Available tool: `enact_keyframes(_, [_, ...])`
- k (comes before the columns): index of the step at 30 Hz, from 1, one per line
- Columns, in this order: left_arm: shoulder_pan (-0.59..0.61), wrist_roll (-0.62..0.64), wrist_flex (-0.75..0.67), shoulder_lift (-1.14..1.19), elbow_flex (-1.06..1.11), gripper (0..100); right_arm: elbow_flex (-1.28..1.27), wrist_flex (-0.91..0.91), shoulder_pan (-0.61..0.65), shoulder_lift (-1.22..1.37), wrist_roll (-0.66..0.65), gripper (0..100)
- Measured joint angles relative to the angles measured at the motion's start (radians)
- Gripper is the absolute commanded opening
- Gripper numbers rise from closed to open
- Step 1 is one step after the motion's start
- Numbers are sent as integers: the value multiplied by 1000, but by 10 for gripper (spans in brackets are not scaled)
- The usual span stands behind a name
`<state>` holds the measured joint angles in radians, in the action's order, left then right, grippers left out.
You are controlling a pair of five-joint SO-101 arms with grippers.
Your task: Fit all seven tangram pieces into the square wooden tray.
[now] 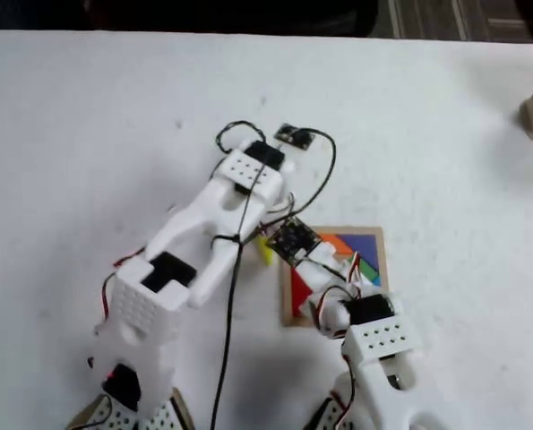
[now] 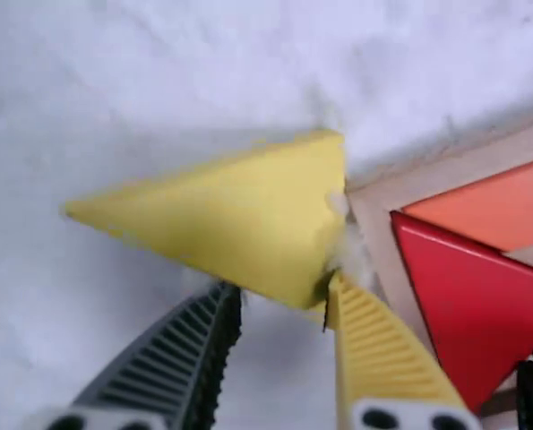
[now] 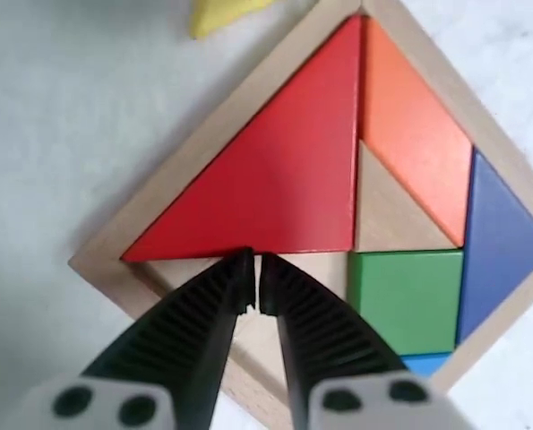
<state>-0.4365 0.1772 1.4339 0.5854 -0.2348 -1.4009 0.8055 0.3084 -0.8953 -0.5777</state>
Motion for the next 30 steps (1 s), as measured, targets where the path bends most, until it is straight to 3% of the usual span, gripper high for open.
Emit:
enact_keyframes(8, [-11,55,0,0,2,172,0,0,0,0,0,18])
enact_keyframes(20, [-14,132,-164,2,2,170,0,0,0,0,0,18])
enact_keyframes(30, [-34,135,-203,2,2,169,0,0,0,0,0,18])
